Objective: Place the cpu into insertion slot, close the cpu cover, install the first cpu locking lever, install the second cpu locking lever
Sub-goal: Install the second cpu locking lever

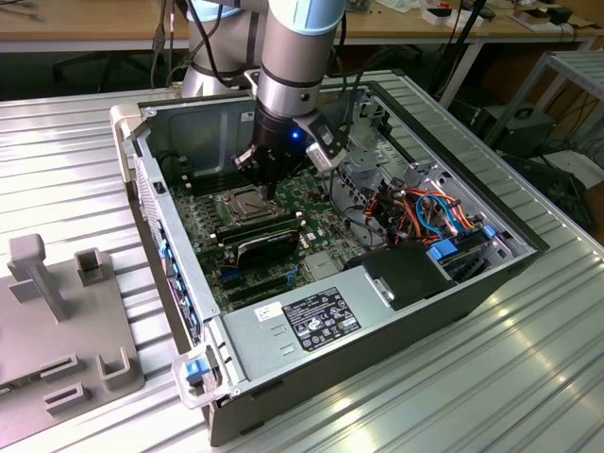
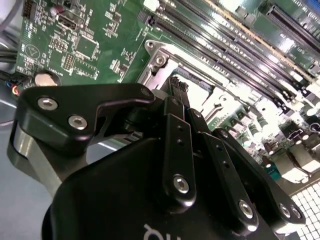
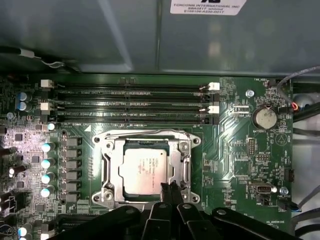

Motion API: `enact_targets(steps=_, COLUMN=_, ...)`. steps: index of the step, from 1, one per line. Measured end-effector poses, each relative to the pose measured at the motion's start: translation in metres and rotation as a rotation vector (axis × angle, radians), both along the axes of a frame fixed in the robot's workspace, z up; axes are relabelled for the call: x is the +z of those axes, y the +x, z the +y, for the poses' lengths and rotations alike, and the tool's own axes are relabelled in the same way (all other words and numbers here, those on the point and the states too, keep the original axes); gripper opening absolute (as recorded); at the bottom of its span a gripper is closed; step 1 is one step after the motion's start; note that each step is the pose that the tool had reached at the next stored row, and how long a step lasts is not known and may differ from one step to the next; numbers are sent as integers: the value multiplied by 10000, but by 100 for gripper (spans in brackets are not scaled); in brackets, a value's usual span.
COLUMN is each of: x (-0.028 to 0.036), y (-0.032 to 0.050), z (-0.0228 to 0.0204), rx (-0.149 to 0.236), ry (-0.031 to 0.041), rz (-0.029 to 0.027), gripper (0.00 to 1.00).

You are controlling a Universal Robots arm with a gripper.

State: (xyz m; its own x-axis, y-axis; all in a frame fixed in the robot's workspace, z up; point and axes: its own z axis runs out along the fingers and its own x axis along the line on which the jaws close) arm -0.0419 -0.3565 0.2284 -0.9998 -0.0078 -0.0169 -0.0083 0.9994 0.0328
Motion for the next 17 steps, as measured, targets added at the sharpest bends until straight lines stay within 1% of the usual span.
enact_targets(steps=5, x=32, y=1, z=-1, rx=1, ry=0, rz=1, gripper=11)
enact_targets(steps=7, x=60, y=1, z=-3, rx=2, ry=-6, rz=1, gripper=11)
enact_targets(steps=9, x=99, y=1, z=-10, rx=3, ry=-35, rz=0, gripper=11)
enact_targets(steps=10, x=114, y=2, z=-24, rx=4, ry=-60, rz=0, gripper=11)
enact_targets(steps=11, x=119, y=1, z=-60, rx=3, ry=-76, rz=0, gripper=11)
enact_targets(steps=12, x=120, y=1, z=-113, rx=3, ry=-81, rz=2, gripper=11)
enact_targets(steps=14, x=119, y=1, z=-175, rx=1, ry=-79, rz=1, gripper=11)
enact_targets(steps=15, x=120, y=1, z=-189, rx=2, ry=-81, rz=1, gripper=11)
enact_targets(steps=17, x=109, y=-8, z=-189, rx=-14, ry=-80, rz=1, gripper=11)
